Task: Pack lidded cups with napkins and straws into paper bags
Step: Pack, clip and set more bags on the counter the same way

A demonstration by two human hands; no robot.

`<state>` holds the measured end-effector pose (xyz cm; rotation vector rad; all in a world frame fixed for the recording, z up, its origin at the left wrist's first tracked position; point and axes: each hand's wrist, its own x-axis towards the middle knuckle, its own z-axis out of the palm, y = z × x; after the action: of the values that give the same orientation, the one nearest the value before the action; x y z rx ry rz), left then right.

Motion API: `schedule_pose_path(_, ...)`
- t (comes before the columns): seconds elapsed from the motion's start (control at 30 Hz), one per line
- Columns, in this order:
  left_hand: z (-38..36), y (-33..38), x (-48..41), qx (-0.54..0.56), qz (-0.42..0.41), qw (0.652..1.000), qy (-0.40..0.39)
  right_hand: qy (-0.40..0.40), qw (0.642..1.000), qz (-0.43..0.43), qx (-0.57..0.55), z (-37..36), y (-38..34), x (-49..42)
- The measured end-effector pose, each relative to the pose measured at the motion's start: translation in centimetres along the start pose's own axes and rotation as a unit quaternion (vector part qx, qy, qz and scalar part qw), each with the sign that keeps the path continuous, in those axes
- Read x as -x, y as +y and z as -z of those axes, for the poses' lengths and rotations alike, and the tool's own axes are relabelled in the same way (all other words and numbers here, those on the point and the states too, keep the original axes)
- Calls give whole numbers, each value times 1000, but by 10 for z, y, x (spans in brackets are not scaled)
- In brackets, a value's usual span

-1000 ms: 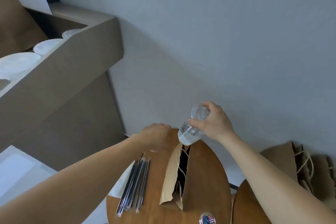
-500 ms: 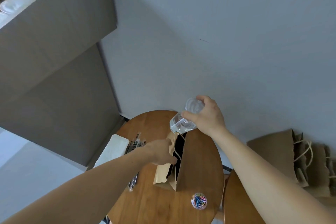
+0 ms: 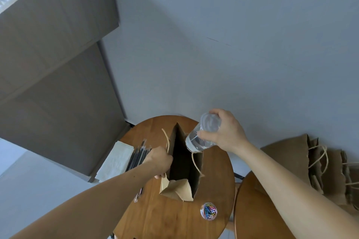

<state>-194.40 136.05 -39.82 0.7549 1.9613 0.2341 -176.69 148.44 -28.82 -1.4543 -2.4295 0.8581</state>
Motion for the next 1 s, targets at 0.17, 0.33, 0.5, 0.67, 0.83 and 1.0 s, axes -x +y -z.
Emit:
schedule_pose_path(0.17, -5, 2, 4, -3, -5, 1000, -5, -116, 973, 105, 168, -4, -4, 5)
schedule_pose_path(0.33, -10, 3, 9, -26, -19, 999, -21, -182, 931, 159, 275, -39, -12, 7)
schedule_pose_path(0.5, -7, -2, 9, 0, -15, 999, -28, -252, 922, 83, 283, -87, -10, 0)
schedule_pose_path(0.67, -3, -14, 8, 10, -15, 999, -30, -286, 921, -11, 262, -146, 9, -10)
schedule_pose_path(0.83, 1, -18, 7, 13, -21, 999, -36, -294, 921, -65, 246, -193, 34, -17)
schedule_pose_path(1.0, 3, -23, 10, 11, -38, 998, -38, -269, 927, -50, 256, -224, 43, -14)
